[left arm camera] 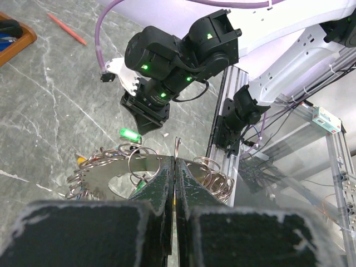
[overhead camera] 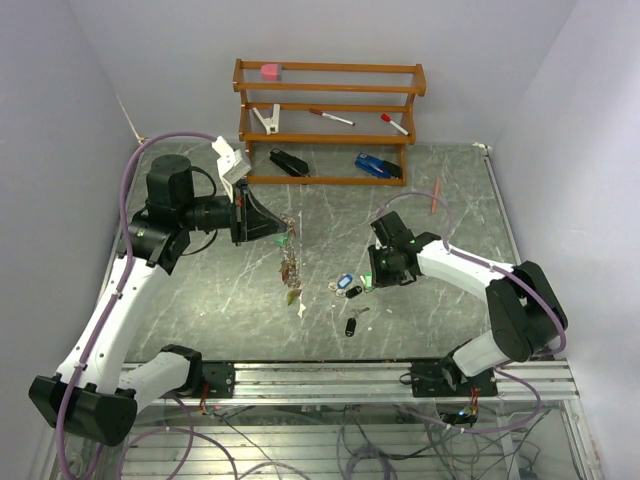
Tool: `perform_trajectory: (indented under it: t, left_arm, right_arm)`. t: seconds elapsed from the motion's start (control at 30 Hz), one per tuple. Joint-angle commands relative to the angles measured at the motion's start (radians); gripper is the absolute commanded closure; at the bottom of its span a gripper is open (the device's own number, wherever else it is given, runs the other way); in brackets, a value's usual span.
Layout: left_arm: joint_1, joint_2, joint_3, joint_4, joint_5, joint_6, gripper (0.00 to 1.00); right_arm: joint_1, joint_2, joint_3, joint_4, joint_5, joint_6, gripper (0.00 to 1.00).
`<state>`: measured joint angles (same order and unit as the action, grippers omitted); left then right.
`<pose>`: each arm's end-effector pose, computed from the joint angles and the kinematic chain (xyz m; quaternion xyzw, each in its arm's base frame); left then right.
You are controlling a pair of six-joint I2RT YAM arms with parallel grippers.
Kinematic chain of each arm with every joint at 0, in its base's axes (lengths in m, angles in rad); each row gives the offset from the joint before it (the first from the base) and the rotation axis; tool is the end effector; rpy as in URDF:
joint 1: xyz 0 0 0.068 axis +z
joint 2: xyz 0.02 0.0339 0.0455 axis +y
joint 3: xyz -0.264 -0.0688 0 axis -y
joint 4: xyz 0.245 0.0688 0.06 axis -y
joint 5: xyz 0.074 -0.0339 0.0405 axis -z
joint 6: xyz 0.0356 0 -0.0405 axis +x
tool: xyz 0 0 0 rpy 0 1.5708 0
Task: Put the keys on the keyring
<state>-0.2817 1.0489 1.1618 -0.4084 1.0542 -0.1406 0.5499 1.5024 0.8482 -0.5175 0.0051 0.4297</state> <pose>0.1957 -0.0889 0.4029 0.3477 0.6716 -0.5030 0.4184 0.2350 0.1438 0.1744 -0.0584 0.9784 0.0910 0.1761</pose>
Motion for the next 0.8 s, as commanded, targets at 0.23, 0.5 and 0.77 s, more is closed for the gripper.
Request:
perform_trajectory:
  t: [0.23,0.5,0.77]
  left_arm:
    - [0.013,-0.025,-0.001,0.055,0.023,-0.007,0.93]
    - [0.013,-0.025,0.001,0.046,0.023,0.002,0.93]
    - [0.014,-0.021,0.004,0.048,0.021,0.001,0.93]
  right_arm:
    - [-0.011,0.037,-0.023,0.051,-0.035,0.001,0.76]
    - [-0.014,0.055,-0.025,0.061,-0.054,-0.001,0.93]
    - [-0.018,0.032,-0.034,0.051,-0.048,-0.001,1.00]
